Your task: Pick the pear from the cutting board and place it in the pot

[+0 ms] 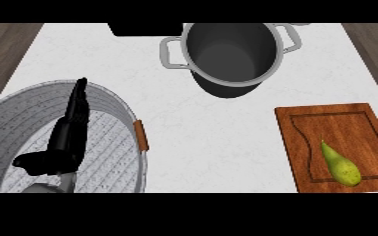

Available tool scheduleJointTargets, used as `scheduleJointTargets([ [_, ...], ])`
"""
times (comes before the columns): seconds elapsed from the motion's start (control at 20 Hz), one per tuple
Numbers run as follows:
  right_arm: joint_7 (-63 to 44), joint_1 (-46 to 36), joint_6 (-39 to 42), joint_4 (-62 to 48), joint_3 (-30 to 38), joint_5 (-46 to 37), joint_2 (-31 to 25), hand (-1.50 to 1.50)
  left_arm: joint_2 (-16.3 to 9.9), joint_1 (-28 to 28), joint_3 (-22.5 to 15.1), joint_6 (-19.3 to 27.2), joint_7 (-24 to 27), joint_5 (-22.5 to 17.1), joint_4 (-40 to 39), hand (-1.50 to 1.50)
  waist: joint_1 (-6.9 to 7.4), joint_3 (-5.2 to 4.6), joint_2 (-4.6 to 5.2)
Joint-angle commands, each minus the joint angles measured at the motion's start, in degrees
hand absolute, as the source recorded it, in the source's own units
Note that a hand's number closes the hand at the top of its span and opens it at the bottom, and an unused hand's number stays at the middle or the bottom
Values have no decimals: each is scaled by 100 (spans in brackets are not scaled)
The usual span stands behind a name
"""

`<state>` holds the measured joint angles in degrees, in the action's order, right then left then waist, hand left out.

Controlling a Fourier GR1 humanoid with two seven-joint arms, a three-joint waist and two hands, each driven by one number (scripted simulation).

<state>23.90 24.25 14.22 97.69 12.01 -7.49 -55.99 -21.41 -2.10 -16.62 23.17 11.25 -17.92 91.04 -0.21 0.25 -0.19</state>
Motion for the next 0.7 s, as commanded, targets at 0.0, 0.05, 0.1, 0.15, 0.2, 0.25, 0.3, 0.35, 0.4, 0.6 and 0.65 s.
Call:
scheduleJointTargets([
  [0.0,-938,-150,-146,337,-682,-691,321,-150,296,93,-162,-2,-5,39,-55,0,55,-28,28],
  [0.05,-1077,-117,111,509,-532,-609,192,-150,370,-9,-229,134,-121,139,65,0,16,-29,18],
  [0.1,-1192,-521,-33,234,-922,-829,501,-150,287,-223,-10,-139,-82,-43,-342,0,52,-27,37],
  [0.15,-889,-408,366,82,-475,-624,319,-150,444,-100,-213,182,-151,263,-155,0,11,-26,20],
  [0.2,-1312,-925,344,97,-837,-606,502,-150,598,3,-369,203,37,262,-187,0,73,-26,32],
  [0.25,-1487,-662,235,309,-1025,-864,676,-150,5,255,-86,34,-447,6,633,0,87,-24,13],
  [0.3,-1331,-901,433,-75,-873,-859,518,-150,641,-410,-208,205,-59,252,-484,0,17,-26,34],
  [0.35,-1906,-752,293,505,-1121,-1087,748,-150,401,-88,-101,-58,-29,63,-265,0,21,-29,23],
  [0.4,-1561,-670,238,64,-1100,-1401,651,-150,256,-167,-127,73,-390,149,11,0,25,-24,20],
  [0.6,-2013,-869,160,-66,-1555,-1924,1095,-150,122,103,-19,-196,-209,2,124,0,43,-24,16],
  [0.65,-1549,-939,539,-406,-1175,-1667,794,-150,429,89,-54,-118,127,138,-319,0,17,-26,20],
])
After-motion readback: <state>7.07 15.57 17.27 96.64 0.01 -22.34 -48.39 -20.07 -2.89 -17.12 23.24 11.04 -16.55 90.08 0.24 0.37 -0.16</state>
